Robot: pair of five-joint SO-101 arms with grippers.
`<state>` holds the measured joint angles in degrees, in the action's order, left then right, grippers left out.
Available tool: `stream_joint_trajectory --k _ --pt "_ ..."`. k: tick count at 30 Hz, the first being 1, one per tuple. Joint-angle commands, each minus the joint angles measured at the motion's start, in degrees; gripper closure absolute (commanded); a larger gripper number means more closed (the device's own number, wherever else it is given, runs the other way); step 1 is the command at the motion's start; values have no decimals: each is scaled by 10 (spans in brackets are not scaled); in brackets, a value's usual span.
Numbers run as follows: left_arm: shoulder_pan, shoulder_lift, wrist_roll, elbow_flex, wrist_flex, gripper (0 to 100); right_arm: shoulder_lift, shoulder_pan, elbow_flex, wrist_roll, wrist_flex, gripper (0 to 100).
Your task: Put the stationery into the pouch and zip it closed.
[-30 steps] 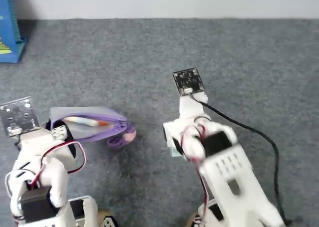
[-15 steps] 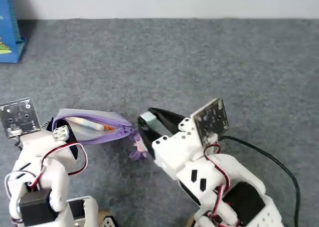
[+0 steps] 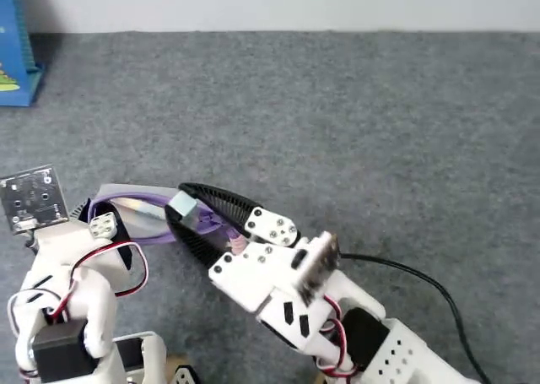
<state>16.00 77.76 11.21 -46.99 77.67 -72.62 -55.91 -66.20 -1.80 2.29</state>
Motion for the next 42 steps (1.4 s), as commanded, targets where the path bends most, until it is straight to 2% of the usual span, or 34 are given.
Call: stream_joint_trajectory --k 1,6,13,16,19,24,26,30,34,42 --pt "-4 -3 5 13 -4 988 -6 -6 7 -7 -43 991" --pt "-4 -1 5 13 -3 988 62 -5 7 -6 -83 991" --pt "-1 -3 4 13 -2 988 232 -2 6 -10 -230 991" --pt "17 0 1 12 -1 988 258 15 4 -11 -249 990" --pt "18 -2 -3 12 -1 988 257 21 4 -9 -201 959" --pt "18 0 -3 12 0 988 219 23 4 -6 -126 779" --pt "18 0 -3 12 0 988 198 24 4 -4 -109 777" --pt "18 0 -3 12 0 988 149 29 4 48 -51 829" --pt "18 0 -3 12 6 988 87 47 4 80 54 861" --pt "18 0 -4 12 6 988 -30 116 4 145 240 864"
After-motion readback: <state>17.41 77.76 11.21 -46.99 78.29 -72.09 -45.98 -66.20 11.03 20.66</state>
